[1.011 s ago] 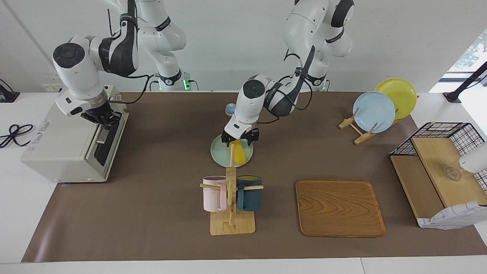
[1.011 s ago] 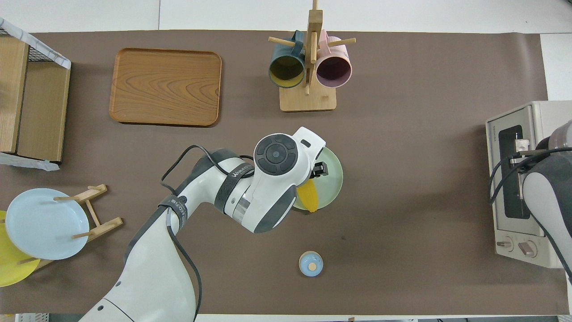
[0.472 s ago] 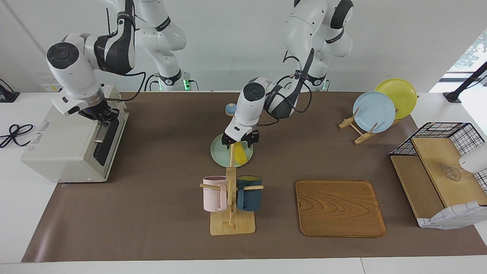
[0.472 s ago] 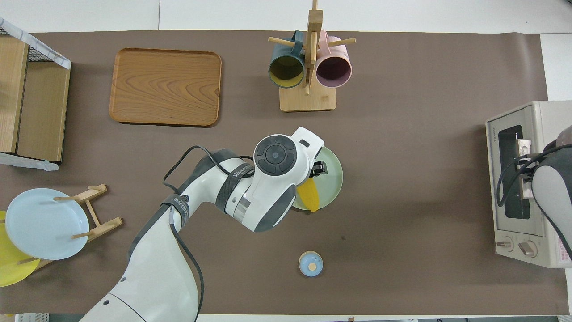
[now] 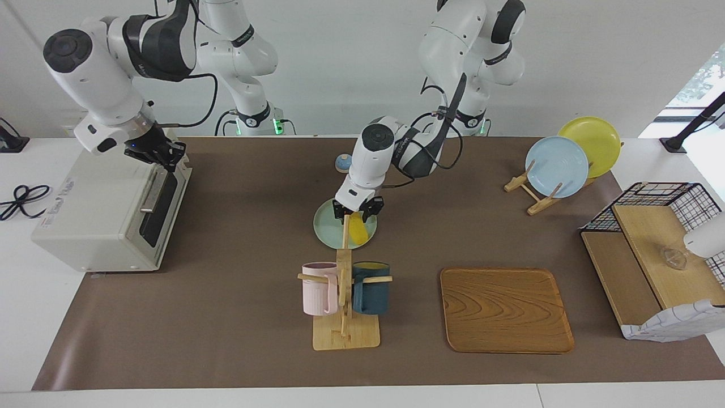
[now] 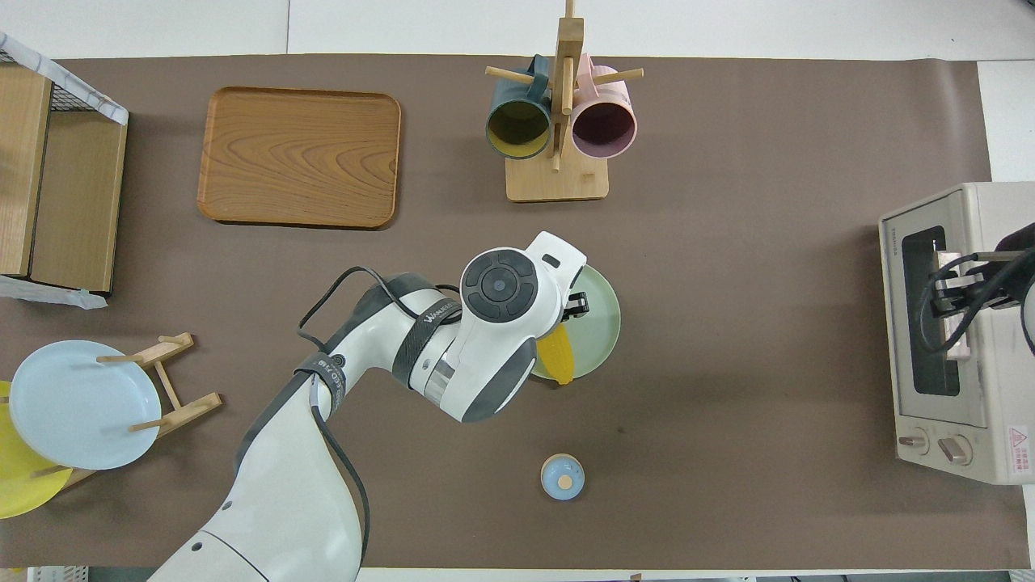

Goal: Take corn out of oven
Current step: 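Carry the corn with the left gripper toward the wooden tray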

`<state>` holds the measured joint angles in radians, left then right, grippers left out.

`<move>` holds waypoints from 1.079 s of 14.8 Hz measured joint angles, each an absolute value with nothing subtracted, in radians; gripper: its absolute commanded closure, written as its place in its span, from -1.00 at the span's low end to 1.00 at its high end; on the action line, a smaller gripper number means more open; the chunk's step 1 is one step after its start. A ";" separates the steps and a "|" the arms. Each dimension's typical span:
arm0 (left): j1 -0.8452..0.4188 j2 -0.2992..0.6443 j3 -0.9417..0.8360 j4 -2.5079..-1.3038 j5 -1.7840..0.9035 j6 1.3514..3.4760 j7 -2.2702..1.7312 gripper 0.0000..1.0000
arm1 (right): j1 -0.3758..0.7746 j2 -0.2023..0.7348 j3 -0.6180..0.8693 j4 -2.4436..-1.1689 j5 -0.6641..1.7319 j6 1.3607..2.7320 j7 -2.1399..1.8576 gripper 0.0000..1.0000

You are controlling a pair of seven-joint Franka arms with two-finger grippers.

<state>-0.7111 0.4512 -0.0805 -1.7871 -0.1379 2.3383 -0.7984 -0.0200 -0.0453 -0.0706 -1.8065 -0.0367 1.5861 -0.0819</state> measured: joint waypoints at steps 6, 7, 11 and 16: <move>-0.711 0.448 -0.067 -1.738 -0.137 2.269 -0.801 1.00 | 0.011 -0.011 -0.027 -1.695 -0.026 1.528 -0.002 0.45; -0.705 0.443 -0.053 -1.716 -0.130 2.235 -0.800 1.00 | 0.011 -0.006 -0.027 -1.692 -0.026 1.526 0.002 -0.08; -0.585 0.402 -0.028 -1.623 -0.101 2.079 -0.680 1.00 | 0.010 -0.003 -0.027 -1.686 -0.018 1.516 0.005 -1.00; -0.399 0.400 -0.024 -1.603 -0.100 2.046 -0.461 1.00 | 0.010 -0.003 -0.027 -1.678 -0.016 1.513 0.005 -1.00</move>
<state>-0.3985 0.4000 -0.0236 -1.6033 -0.0997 2.0462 -0.4611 0.0097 -0.0029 -0.0272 -1.6778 -0.0160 1.5126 0.0049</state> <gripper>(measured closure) 0.471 0.167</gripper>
